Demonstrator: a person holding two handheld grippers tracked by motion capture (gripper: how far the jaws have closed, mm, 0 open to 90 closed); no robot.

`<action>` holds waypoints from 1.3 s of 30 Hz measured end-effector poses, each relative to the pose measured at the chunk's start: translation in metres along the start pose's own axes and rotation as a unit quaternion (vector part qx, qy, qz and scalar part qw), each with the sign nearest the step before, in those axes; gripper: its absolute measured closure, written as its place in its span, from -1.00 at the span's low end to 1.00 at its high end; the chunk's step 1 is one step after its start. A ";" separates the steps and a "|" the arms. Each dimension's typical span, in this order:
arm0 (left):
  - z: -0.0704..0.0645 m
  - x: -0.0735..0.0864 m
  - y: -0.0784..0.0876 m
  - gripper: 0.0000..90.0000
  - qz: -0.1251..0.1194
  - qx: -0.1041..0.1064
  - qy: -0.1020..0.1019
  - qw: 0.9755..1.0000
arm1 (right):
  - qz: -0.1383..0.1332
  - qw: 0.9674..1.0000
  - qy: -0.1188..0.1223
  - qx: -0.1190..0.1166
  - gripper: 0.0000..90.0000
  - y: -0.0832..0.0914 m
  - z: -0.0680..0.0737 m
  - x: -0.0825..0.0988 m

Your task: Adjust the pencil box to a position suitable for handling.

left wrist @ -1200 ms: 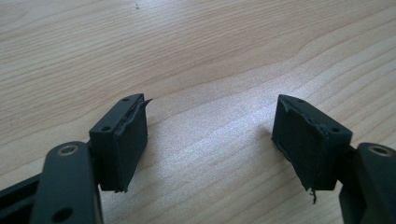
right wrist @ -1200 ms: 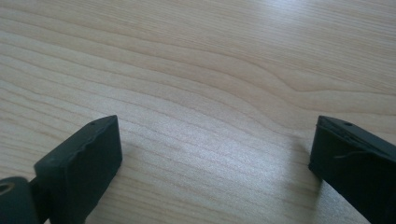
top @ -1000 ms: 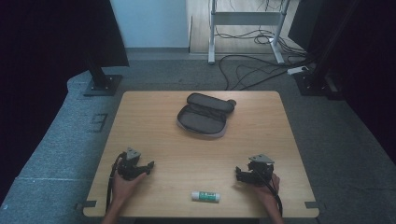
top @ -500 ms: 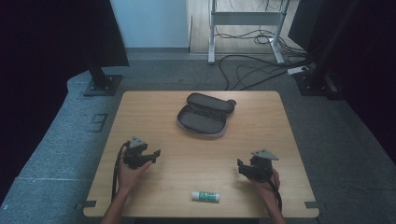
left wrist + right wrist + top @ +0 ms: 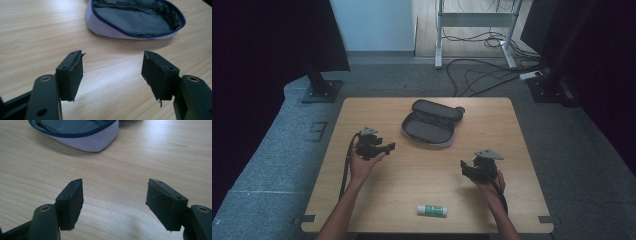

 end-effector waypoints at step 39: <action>0.021 -0.043 -0.072 -0.17 0.021 -0.010 0.028 0.999 | 0.011 1.000 -0.004 -0.019 -0.23 -0.045 0.008 -0.039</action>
Point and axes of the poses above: each handheld gripper's, and its own axes: y roughly backward along the jaws, x roughly out of its underside, z roughly to its left, the point moved 7 cm from there along -y, roughly forward along the jaws
